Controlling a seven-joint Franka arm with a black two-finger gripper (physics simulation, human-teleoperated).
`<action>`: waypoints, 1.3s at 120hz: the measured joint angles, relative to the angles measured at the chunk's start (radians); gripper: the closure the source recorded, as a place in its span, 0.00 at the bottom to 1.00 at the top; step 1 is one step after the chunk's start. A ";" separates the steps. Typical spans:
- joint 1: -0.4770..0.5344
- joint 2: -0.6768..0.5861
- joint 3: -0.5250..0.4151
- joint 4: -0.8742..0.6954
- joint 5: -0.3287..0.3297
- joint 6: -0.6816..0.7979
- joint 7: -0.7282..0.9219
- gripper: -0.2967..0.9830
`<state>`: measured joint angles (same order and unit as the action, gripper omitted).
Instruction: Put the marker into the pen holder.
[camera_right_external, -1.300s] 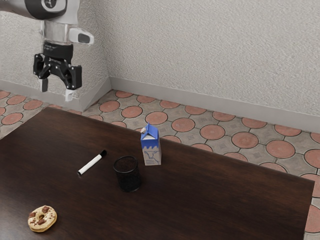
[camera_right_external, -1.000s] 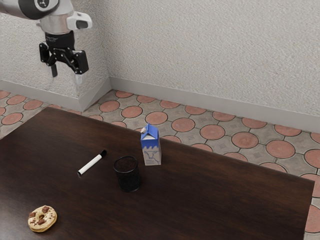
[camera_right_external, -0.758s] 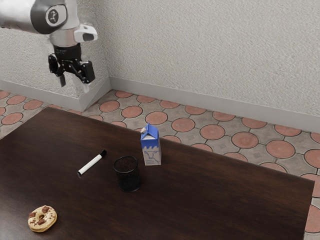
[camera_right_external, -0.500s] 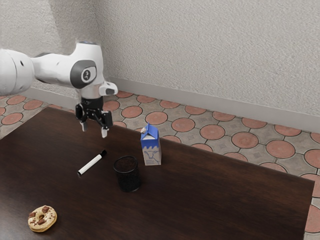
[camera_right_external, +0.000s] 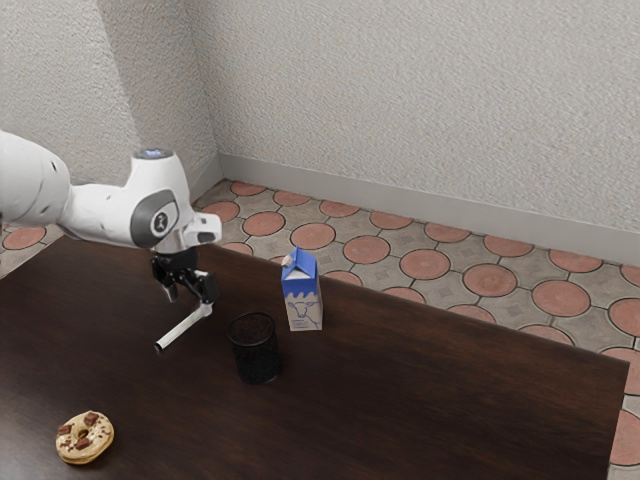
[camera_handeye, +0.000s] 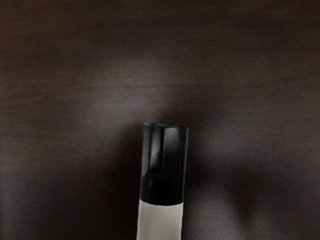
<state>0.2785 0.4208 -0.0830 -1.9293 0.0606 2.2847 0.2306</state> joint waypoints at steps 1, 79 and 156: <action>0.000 0.005 0.000 0.005 -0.001 0.004 0.004 0.23; 0.005 0.052 -0.001 0.025 -0.025 0.059 0.096 0.53; 0.002 0.052 -0.001 0.030 -0.017 0.060 0.078 0.78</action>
<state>0.2806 0.4731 -0.0842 -1.8996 0.0436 2.3450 0.3085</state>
